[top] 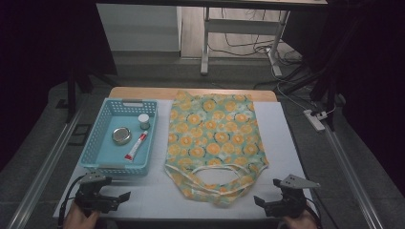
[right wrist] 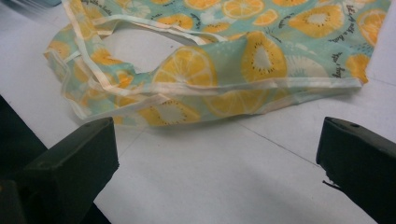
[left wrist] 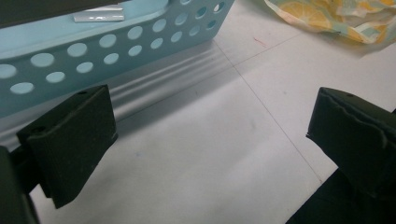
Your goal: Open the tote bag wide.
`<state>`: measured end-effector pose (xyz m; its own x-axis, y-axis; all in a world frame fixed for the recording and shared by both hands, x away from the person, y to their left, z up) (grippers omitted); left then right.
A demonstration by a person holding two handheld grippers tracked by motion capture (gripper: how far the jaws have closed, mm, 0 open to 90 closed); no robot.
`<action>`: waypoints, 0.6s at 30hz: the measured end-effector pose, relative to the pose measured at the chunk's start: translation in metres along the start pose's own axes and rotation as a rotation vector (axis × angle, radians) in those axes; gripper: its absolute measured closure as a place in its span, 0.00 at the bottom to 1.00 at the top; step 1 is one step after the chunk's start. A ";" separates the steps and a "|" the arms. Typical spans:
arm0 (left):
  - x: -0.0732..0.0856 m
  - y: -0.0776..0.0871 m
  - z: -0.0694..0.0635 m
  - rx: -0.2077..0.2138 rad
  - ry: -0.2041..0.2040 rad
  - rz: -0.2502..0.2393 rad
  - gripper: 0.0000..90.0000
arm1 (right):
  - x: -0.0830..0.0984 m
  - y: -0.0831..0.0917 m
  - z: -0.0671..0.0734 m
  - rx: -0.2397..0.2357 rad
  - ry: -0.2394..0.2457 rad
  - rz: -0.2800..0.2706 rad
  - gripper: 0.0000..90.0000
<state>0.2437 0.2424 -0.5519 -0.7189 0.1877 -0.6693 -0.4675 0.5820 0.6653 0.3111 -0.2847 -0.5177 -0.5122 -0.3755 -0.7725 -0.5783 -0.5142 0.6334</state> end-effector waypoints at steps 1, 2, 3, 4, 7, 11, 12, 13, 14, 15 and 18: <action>0.000 0.000 0.000 -0.001 -0.003 0.000 0.01 | -0.001 0.000 0.001 -0.005 0.002 -0.004 0.00; 0.000 0.000 0.000 -0.003 -0.006 0.001 0.01 | -0.001 0.000 0.001 -0.007 0.005 -0.005 0.00; 0.000 -0.001 -0.001 -0.003 -0.010 0.001 0.02 | -0.002 0.000 0.002 -0.006 0.010 -0.010 0.00; 0.000 -0.001 -0.001 0.001 -0.013 0.003 0.02 | -0.002 0.000 0.002 -0.006 0.010 -0.010 0.00; 0.000 -0.001 -0.002 0.010 -0.020 0.011 0.02 | -0.007 0.000 0.005 -0.002 0.034 -0.018 0.00; 0.000 -0.001 -0.002 0.021 -0.019 0.005 0.02 | -0.012 -0.002 0.009 -0.006 0.049 -0.016 0.00; 0.000 -0.001 -0.001 0.028 -0.019 0.005 0.02 | -0.013 -0.003 0.009 -0.012 0.047 -0.014 0.00; 0.000 -0.001 -0.001 0.034 -0.017 0.005 0.03 | -0.014 -0.003 0.011 -0.019 0.045 -0.011 0.00; 0.000 0.000 -0.001 0.035 -0.015 0.002 0.03 | -0.016 -0.004 0.012 -0.030 0.044 -0.012 0.00; 0.000 0.000 -0.001 0.035 -0.016 0.001 0.03 | -0.018 -0.004 0.014 -0.036 0.062 -0.013 0.00; 0.000 0.000 -0.001 0.032 -0.020 0.002 0.03 | -0.020 -0.006 0.017 -0.041 0.077 -0.008 0.00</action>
<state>0.2431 0.2410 -0.5517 -0.7097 0.2044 -0.6743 -0.4490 0.6064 0.6563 0.3143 -0.2609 -0.5050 -0.4564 -0.4289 -0.7796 -0.5545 -0.5481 0.6262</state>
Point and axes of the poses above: each handheld gripper's, and its own axes: y roughly backward along the jaws, x roughly out of its underside, z roughly to its left, the point moved 4 cm from there along -y, roughly forward along the jaws, and after that the axes turned 6 degrees about x, right-handed, at the moved point
